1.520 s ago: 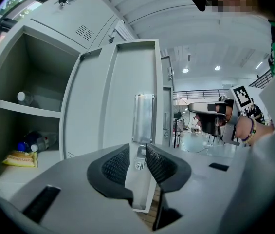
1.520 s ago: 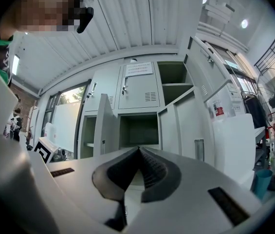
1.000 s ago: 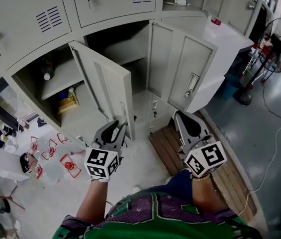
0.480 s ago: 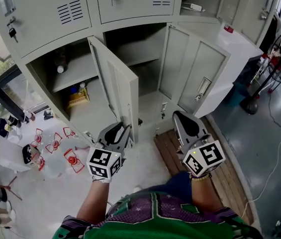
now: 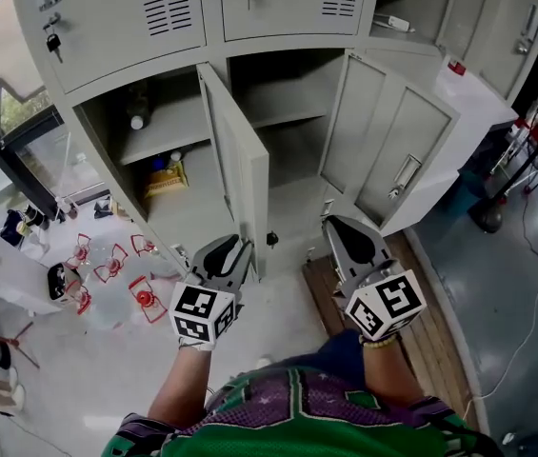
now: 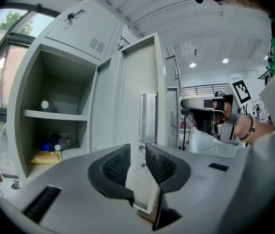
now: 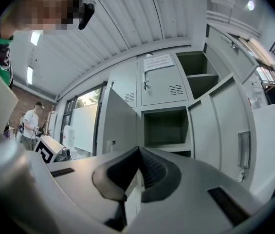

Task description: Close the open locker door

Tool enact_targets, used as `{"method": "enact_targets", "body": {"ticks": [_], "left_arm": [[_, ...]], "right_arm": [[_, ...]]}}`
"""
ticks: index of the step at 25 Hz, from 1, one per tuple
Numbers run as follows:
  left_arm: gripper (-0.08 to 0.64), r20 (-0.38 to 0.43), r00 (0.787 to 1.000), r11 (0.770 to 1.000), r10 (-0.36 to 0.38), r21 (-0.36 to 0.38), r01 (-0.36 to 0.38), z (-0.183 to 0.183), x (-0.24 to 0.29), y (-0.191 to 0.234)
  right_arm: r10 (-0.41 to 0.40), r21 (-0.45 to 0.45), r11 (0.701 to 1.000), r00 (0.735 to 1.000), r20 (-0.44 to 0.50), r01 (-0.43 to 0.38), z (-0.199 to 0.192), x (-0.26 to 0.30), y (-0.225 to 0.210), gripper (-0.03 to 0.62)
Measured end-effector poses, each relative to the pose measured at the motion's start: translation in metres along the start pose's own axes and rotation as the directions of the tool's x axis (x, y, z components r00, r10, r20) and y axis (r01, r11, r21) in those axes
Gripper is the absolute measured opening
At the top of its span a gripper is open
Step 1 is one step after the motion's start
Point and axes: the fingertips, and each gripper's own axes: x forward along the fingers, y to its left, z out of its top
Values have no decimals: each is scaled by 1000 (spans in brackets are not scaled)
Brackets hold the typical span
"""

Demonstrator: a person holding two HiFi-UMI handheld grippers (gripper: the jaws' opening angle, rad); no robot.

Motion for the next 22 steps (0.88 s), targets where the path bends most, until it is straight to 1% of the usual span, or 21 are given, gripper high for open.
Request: {"method": "enact_targets", "body": {"ticks": [7,14,22], "left_arm": [[115,9,1000,1000,22,-19,-22,-1,-14,11],[106,7,997,997,82,-13,-82,-2,-30,24],[106,3,990,990,141,-24,-141,-7,-49,38]], "right_arm": [[38,14,999,999,3,-38,-2,9,16,8],[76,11,997,997,10,-76,-1,15,31,8],[117,6,993,993,13,-117,-1,20,48,8]]}}
